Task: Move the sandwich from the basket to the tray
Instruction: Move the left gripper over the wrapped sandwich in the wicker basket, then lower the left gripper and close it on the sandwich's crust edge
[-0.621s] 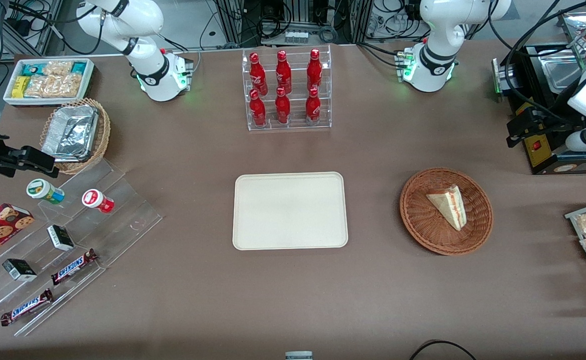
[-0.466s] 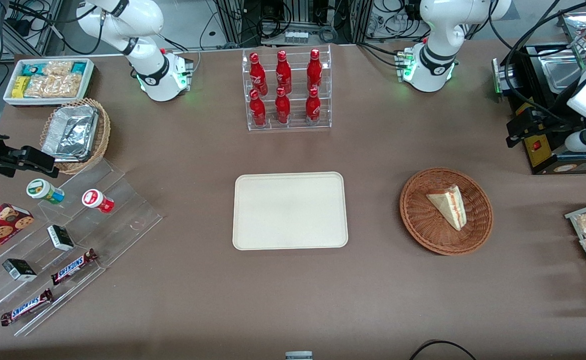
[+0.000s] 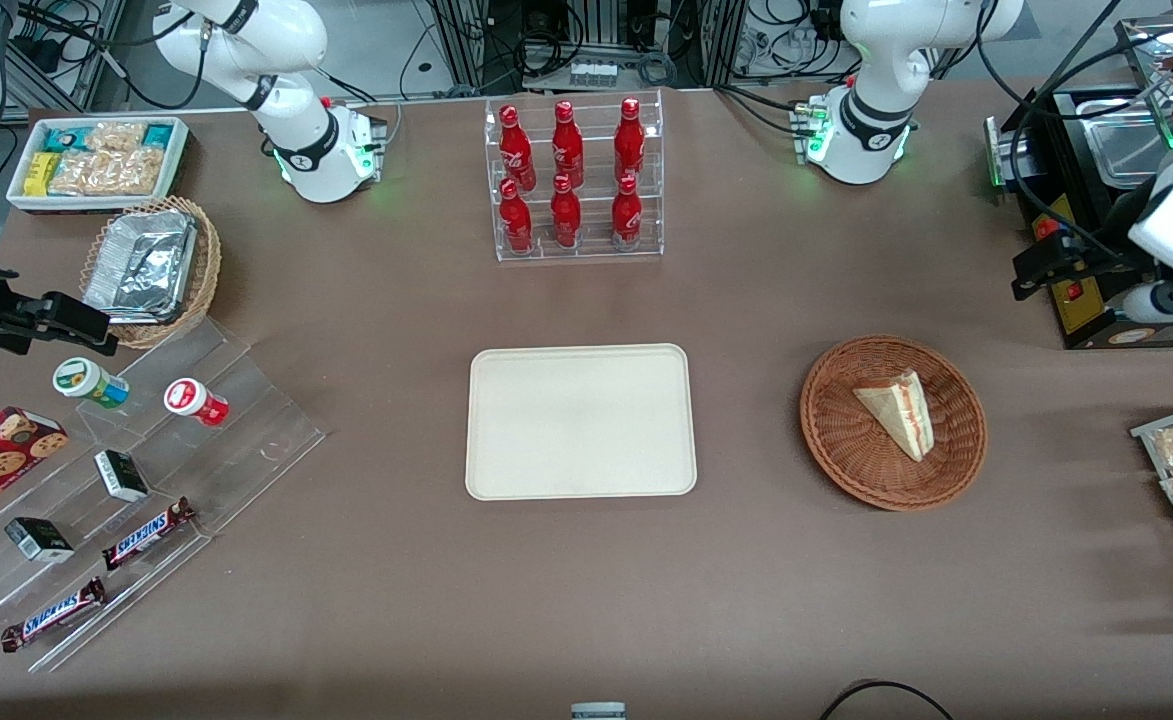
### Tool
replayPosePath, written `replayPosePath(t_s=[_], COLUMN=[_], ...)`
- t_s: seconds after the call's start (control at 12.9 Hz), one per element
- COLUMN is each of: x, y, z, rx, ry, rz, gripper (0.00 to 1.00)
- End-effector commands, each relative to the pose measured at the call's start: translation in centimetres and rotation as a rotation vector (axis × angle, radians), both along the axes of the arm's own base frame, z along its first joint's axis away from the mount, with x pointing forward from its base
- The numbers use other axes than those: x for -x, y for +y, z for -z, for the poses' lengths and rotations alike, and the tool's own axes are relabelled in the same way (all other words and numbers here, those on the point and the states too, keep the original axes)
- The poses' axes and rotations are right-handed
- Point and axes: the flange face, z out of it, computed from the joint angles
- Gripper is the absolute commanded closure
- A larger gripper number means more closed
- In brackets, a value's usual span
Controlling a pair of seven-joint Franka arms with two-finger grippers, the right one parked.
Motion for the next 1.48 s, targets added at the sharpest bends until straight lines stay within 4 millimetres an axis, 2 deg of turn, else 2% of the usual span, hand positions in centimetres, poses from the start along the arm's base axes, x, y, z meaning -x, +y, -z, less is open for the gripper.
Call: replayPosePath(t_s=[0.0, 0.16, 0.31, 0.47, 0.78, 1.01, 1.17, 1.4], x=[1.0, 1.4, 1.8, 2.0, 2.1, 1.3, 1.0, 0.7], y=[0.2, 0.6, 0.5, -0.3, -1.4, -2.3, -3.2, -3.3], z=[3.3, 6.7, 10.1, 12.9, 20.2, 24.2, 27.7, 30.5], rx=[-0.017, -0.021, -0.028, -0.029, -0.069, -0.076, -0.089, -0.093], ry=[0.005, -0.004, -0.027, -0.055, -0.121, -0.087, -0.04, -0.019], rz=[-0.015, -0.072, -0.202, -0.282, -0.433, -0.461, -0.443, -0.436], gripper=[0.0, 0.0, 0.0, 0.0, 0.0, 0.0, 0.0, 0.0])
